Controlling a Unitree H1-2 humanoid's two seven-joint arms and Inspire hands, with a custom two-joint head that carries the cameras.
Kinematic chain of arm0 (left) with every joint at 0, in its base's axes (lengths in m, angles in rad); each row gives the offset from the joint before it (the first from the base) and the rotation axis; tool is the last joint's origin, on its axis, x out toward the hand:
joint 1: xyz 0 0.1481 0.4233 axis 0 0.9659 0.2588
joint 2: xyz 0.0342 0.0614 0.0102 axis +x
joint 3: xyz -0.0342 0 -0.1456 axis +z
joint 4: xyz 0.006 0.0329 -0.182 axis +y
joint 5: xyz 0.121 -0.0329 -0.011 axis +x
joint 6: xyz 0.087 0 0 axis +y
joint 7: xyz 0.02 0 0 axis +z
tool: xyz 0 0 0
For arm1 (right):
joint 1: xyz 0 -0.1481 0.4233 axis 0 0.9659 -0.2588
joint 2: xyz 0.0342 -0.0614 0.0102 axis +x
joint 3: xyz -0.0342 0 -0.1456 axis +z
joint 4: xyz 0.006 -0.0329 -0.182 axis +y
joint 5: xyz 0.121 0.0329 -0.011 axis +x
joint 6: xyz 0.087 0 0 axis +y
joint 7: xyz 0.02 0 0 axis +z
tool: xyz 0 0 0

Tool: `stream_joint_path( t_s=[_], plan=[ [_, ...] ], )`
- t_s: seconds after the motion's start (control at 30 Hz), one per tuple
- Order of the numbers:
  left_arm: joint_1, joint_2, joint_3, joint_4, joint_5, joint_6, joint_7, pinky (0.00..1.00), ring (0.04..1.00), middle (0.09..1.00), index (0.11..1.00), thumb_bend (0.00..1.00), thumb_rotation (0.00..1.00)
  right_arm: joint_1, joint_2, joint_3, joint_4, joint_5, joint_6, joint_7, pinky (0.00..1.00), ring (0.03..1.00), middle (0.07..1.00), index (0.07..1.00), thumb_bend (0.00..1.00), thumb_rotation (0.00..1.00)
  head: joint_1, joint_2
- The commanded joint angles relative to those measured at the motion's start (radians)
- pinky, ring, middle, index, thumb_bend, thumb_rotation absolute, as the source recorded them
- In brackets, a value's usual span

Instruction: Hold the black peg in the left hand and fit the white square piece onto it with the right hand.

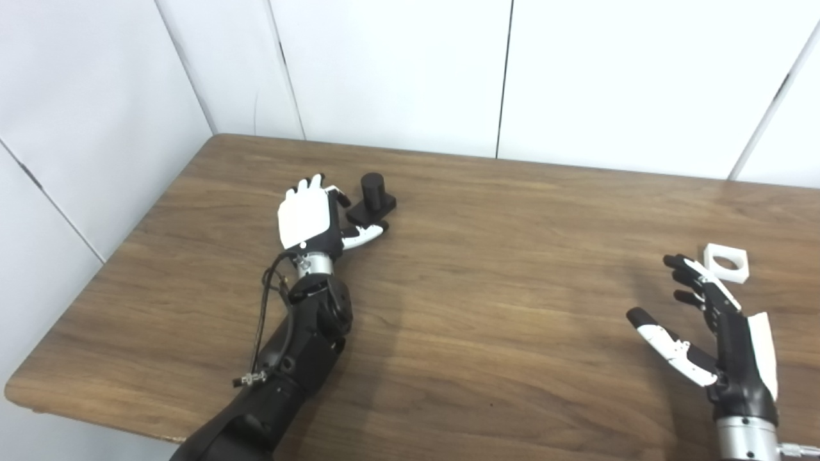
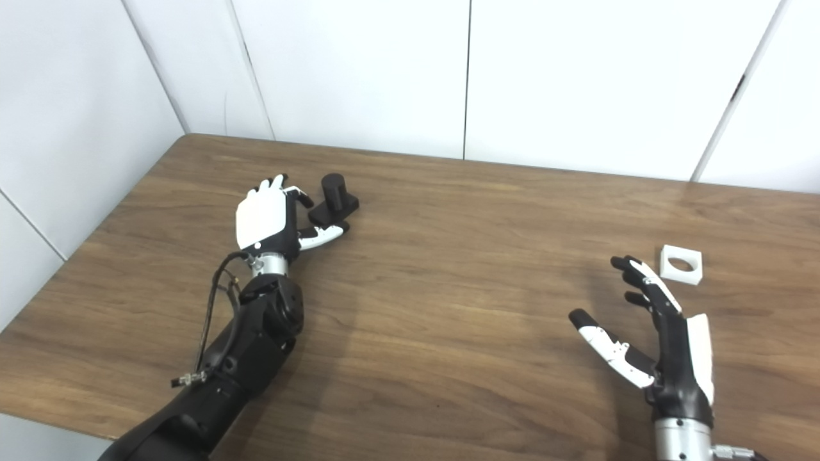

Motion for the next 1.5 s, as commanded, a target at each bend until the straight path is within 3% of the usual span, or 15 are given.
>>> stream_joint_path(
  t_s=[0.0,0.2,0.7,0.9,0.93,1.0,1.23,1.47],
  plan=[
    [-0.031,0.014,-0.010,0.022,0.001,0.004,-0.001,0.94,0.930,0.891,0.556,0.82,0.42,0.014,-0.010,-0.011,-0.001,-0.006,-0.013,-0.014,0.75,0.828,0.870,0.781,0.67,0.48,-0.001,0.000],
    [-0.038,0.012,-0.011,0.038,-0.018,-0.013,0.006,0.96,0.899,0.848,0.485,0.78,0.33,0.007,-0.014,-0.015,0.008,0.000,-0.024,-0.015,0.74,0.825,0.868,0.777,0.66,0.48,-0.002,0.001],
    [-0.034,0.017,-0.023,0.030,-0.052,-0.037,-0.010,0.92,0.883,0.835,0.504,0.76,0.35,-0.005,-0.019,-0.025,0.015,0.004,-0.035,-0.023,0.73,0.810,0.857,0.761,0.68,0.49,-0.005,0.001],
    [-0.015,0.031,-0.006,-0.012,-0.150,-0.116,-0.097,0.99,0.926,0.858,0.490,0.77,0.31,-0.008,-0.017,-0.020,0.015,-0.003,-0.040,-0.027,0.72,0.808,0.854,0.758,0.68,0.49,-0.005,0.001],
    [-0.010,0.034,-0.006,-0.022,-0.165,-0.129,-0.115,0.97,0.922,0.860,0.486,0.60,0.16,-0.009,-0.017,-0.019,0.014,-0.002,-0.039,-0.025,0.72,0.810,0.855,0.759,0.67,0.49,-0.005,0.001],
    [-0.002,0.039,-0.001,-0.038,-0.207,-0.167,-0.151,0.98,0.928,0.867,0.484,0.54,0.11,-0.011,-0.018,-0.018,0.014,-0.001,-0.035,-0.022,0.73,0.813,0.856,0.761,0.67,0.49,-0.023,0.004],
    [0.018,0.063,-0.014,-0.085,-0.303,-0.255,-0.281,0.96,0.932,0.886,0.485,0.52,0.08,-0.015,-0.021,-0.015,0.012,-0.002,-0.034,-0.018,0.73,0.816,0.859,0.766,0.66,0.49,-0.027,0.007],
    [0.035,0.069,-0.029,-0.118,-0.336,-0.295,-0.340,0.93,0.930,0.887,0.485,0.52,0.08,-0.013,-0.017,-0.011,0.002,-0.009,-0.028,-0.018,0.74,0.819,0.858,0.764,0.65,0.47,-0.035,0.009]
  ],
)
